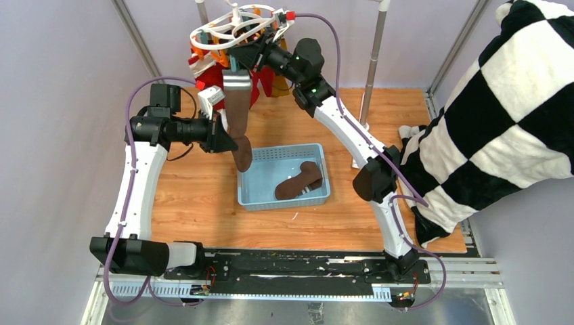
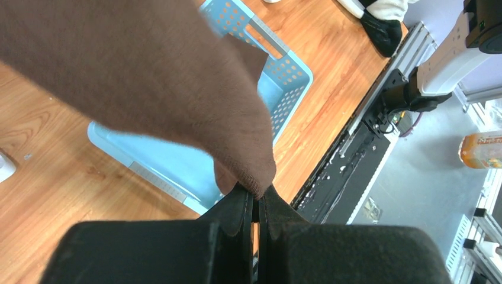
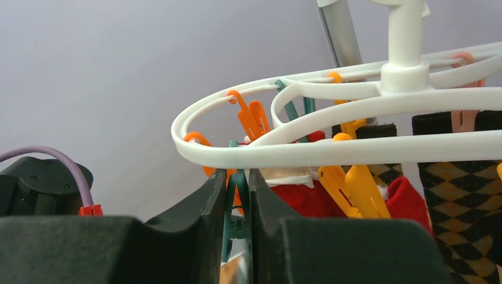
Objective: Remove the socks clipped to the hanger
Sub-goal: Remove the sock from the hanger, then place the sock in the bin.
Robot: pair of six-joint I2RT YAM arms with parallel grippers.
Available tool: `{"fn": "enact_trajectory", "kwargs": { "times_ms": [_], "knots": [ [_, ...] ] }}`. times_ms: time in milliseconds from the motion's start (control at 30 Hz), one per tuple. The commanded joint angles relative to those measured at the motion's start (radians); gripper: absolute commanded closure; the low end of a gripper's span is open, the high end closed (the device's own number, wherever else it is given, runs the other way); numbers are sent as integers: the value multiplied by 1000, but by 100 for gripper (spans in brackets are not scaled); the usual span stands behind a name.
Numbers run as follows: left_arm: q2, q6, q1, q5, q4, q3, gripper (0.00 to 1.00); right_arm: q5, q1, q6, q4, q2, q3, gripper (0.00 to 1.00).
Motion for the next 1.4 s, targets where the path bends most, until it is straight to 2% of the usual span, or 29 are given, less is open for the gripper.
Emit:
{"fn": "enact_trajectory", "kwargs": {
  "times_ms": [0, 133, 200, 300, 367, 400, 467, 533, 667, 767, 933, 1067, 1167, 1367],
  "knots": [
    [-15, -2, -9, -9, -4, 3, 100, -7, 11, 8, 51, -9, 26, 85],
    [-23, 1, -9, -9, -3, -6, 100, -11, 11, 17, 51, -14, 23, 86],
    [-28, 6, -10, -3, -4, -22, 100, -17, 11, 19, 45, -22, 12, 81],
    [-34, 19, -21, 4, -4, -55, 100, -38, 10, 18, 20, -57, -45, 53],
    [-37, 26, -26, 3, -4, -69, 100, -73, 10, 4, 14, -110, -146, 24],
    [-43, 30, -27, 3, -4, -72, 100, -92, 9, -7, 15, -148, -212, 13],
    [-52, 44, -28, 2, -4, -74, 100, -121, 9, -30, 44, -241, -379, 4],
    [-60, 56, -29, 1, -4, -78, 100, -143, 9, -50, 107, -343, -570, 0],
    [-66, 64, -29, -6, -4, -85, 100, -216, 8, -82, 175, -529, -855, 0],
    [-68, 66, -28, -6, -4, -83, 100, -335, 12, -33, 319, -607, -1059, 0],
    [-56, 53, -29, 14, -4, -63, 100, -382, 60, -25, 456, -686, -1272, 0],
    [-44, 33, -30, 30, -4, -44, 100, -395, 109, -60, 462, -670, -1277, 2],
    [-43, 25, -30, 36, -4, -30, 100, -411, 132, -64, 461, -641, -1248, 7],
    [-48, 18, -30, 36, -4, -17, 100, -454, 155, -44, 450, -579, -1209, 36]
  ]
}}
